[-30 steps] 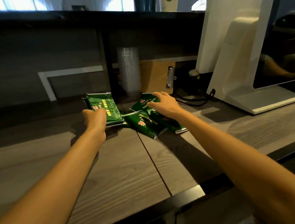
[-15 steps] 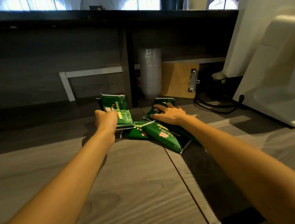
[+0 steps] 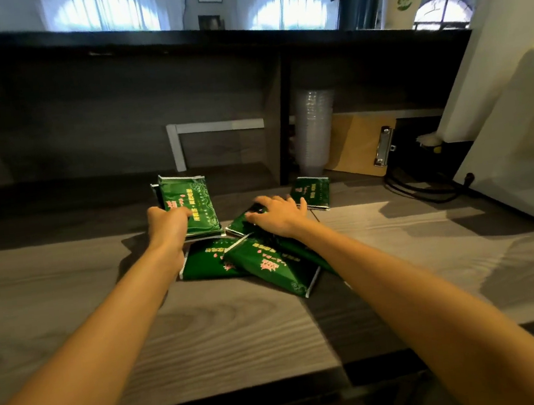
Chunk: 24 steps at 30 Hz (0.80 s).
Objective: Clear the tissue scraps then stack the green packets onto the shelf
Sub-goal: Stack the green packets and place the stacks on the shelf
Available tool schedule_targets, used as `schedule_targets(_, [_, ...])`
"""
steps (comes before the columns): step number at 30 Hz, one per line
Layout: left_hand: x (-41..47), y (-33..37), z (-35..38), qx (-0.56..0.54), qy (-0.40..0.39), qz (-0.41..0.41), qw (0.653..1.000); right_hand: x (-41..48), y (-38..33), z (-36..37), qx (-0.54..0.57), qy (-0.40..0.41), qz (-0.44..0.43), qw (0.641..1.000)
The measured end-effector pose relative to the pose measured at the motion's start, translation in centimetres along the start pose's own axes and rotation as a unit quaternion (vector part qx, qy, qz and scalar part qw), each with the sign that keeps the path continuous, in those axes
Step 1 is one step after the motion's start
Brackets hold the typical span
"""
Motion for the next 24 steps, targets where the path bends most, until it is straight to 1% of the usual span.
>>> schedule_targets(3, [-1.0,0.2,-1.9,-0.013,0.009,0.006,1.000,-1.5,-2.3,-2.0,0.058,0.048,-0.045,0.996])
schedule_targets(5, [-1.6,0.3,-2.5,-0.020,0.010,0.010,1.000,-2.9,-3.2,-2.8,0.068,0.039,-0.063,0.995])
schedule_targets(7, [-2.2,0.2,-2.2,-0.036,0.003,0.008,0.999,-4.3,-3.0,-3.2,0.055,0.030,-0.059,0.996])
schedule_targets(11, [-2.8,0.3,-0.4,-0.044,-0.013,0.009,0.999,-6.3,0.2,-3.3,0.054,0.032,-0.011,0.998])
schedule_targets(13, [-2.9,0.3,0.8,-0.033,-0.018,0.017,0.999,-6.9,2.4,-2.8,0.080,0.015,0.019,0.997])
schedule_targets(17, [-2.3,-0.5,2.6,0.001,-0.045,0.023,0.999,-7.4,4.9,-2.0,0.097,-0.068,0.048,0.992])
schedule_targets(19, [-2.0,-0.8,2.9,-0.001,-0.058,0.025,0.998,-7.4,5.2,-1.8,0.091,-0.103,0.055,0.989])
schedule_targets(22, [-1.5,-1.0,2.5,-0.012,-0.061,0.035,0.997,-6.8,5.6,-1.4,0.088,-0.115,0.065,0.987])
schedule_targets(24, [-1.9,-0.6,2.8,-0.010,-0.070,0.044,0.997,-6.4,5.4,-1.5,0.119,-0.093,0.058,0.987])
Point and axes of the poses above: each hand's wrist, its own x-axis towards the middle knuckle, its own z-axis out of the palm, y = z × x, the point moved 9 cm from there along x, towards the middle knuckle, and after that the axes turned 8 degrees about -y, right-handed, at the moved point
